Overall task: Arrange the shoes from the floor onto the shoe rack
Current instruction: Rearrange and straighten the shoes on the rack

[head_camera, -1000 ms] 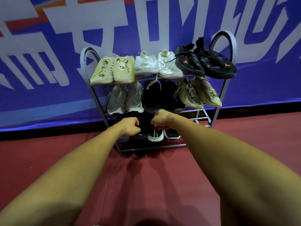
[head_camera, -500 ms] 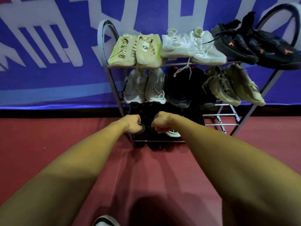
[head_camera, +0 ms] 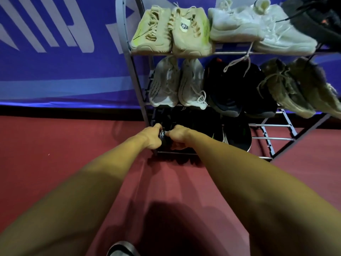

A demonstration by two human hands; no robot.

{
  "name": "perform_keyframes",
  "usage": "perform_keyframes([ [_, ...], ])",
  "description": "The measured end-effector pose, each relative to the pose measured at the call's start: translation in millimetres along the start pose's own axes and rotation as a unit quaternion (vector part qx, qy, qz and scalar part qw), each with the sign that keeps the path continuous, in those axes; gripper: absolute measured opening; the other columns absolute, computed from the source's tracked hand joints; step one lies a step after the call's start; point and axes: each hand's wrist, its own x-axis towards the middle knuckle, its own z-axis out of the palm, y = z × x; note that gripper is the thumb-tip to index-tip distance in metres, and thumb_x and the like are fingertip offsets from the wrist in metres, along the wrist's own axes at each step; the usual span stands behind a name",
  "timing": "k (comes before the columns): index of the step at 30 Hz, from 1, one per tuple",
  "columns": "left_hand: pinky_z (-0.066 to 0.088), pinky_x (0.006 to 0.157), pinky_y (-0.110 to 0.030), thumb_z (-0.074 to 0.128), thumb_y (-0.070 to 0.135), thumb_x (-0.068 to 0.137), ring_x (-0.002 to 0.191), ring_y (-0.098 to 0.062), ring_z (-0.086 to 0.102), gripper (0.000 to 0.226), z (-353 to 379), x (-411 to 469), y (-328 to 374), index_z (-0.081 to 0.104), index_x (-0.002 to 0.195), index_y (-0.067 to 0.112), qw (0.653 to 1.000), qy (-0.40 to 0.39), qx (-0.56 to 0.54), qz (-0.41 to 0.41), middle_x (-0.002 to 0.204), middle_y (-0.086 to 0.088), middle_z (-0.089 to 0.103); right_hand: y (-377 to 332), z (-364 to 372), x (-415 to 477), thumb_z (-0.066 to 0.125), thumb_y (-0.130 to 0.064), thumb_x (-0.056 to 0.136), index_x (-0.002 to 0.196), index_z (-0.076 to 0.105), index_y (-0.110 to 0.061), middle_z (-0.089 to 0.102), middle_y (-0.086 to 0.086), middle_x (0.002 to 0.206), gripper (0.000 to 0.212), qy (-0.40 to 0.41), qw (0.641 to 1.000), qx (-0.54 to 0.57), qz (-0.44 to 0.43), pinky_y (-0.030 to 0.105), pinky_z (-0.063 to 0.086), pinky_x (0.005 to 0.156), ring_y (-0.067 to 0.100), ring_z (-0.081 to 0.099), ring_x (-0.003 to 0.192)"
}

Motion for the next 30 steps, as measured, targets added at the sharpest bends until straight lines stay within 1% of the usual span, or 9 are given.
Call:
perform_keyframes([
  [3,0.048,0.092,-0.035,0.056,0.011,0.084,0.111,-0.032,0.058,0.058,3,1,-3,0.039,0.140,0.015,1.000,-0.004,-0.001,0.005,0.123,-0.014,0.060,-4,8,8,0.050,-0.027,0.101,0.091,0.061,-0.007,0.064,0.014,0.080,0.025,0.022,1.000,0.010,0.004,0.029,0.048,0.049,0.028,0.064,0.062],
  [7,0.048,0.090,-0.033,0.056,0.008,0.080,0.112,-0.032,0.058,0.066,4,-2,-6,0.037,0.143,0.017,1.000,-0.005,-0.020,0.008,0.124,-0.014,0.058,-6,12,9,0.059,-0.029,0.098,0.083,0.063,-0.006,0.069,0.012,0.086,0.027,0.063,0.998,-0.005,0.013,0.027,0.049,0.045,0.027,0.067,0.066],
  [10,0.047,0.092,-0.032,0.055,0.008,0.078,0.114,-0.031,0.057,0.071,3,-6,-10,0.036,0.146,0.020,0.999,-0.004,-0.034,0.006,0.126,-0.013,0.055,-6,14,15,0.064,-0.027,0.093,0.109,0.069,-0.003,0.071,0.012,0.101,0.029,0.082,0.996,0.016,0.008,0.036,0.060,0.077,0.027,0.071,0.087],
  [12,0.045,0.090,-0.030,0.055,0.007,0.079,0.114,-0.031,0.055,0.070,0,-8,-12,0.038,0.145,0.022,0.999,0.007,-0.043,0.009,0.124,-0.012,0.052,-6,15,22,0.067,-0.019,0.089,0.121,0.064,-0.002,0.065,0.011,0.102,0.037,0.064,0.995,0.081,-0.006,0.039,0.060,0.083,0.027,0.068,0.089],
  [14,0.045,0.086,-0.029,0.055,0.008,0.080,0.109,-0.031,0.056,0.063,-4,-10,-10,0.042,0.140,0.022,0.999,0.019,-0.042,0.016,0.120,-0.012,0.050,-10,15,12,0.070,-0.022,0.089,0.110,0.067,0.000,0.068,0.011,0.099,0.031,0.065,0.991,0.121,0.000,0.041,0.062,0.080,0.028,0.070,0.087],
  [16,0.045,0.082,-0.031,0.055,0.009,0.082,0.100,-0.028,0.056,0.055,-7,-12,-6,0.045,0.135,0.022,0.998,0.031,-0.041,0.021,0.114,-0.011,0.050,-11,11,-2,0.069,-0.027,0.092,0.086,0.065,-0.005,0.069,0.012,0.084,0.023,0.063,0.989,0.135,0.014,0.023,0.059,0.057,0.023,0.067,0.070],
  [18,0.042,0.076,-0.030,0.050,0.006,0.083,0.093,-0.026,0.054,0.050,-10,-15,1,0.049,0.130,0.024,0.998,0.040,-0.050,0.028,0.109,-0.010,0.050,-8,3,-11,0.064,-0.026,0.096,0.072,0.054,-0.010,0.057,0.007,0.067,0.031,0.053,0.988,0.142,0.021,0.011,0.036,0.031,0.017,0.054,0.054],
  [23,0.039,0.062,-0.027,0.042,0.002,0.086,0.077,-0.024,0.055,0.048,-19,-33,25,0.050,0.127,0.025,0.992,0.062,-0.101,0.037,0.097,-0.011,0.059,-2,-23,-52,0.061,-0.027,0.098,0.071,0.051,-0.012,0.053,0.005,0.067,0.032,0.060,0.994,0.096,-0.002,0.008,0.026,0.027,0.016,0.053,0.050],
  [30,0.045,0.072,-0.027,0.051,0.010,0.087,0.087,-0.024,0.058,0.057,-19,-59,58,0.048,0.138,0.034,0.993,0.063,-0.095,0.042,0.114,-0.009,0.062,15,-66,-124,0.054,-0.010,0.099,0.071,0.048,-0.007,0.051,0.006,0.058,0.029,0.050,0.999,-0.016,-0.009,0.012,0.031,0.029,0.010,0.047,0.024],
])
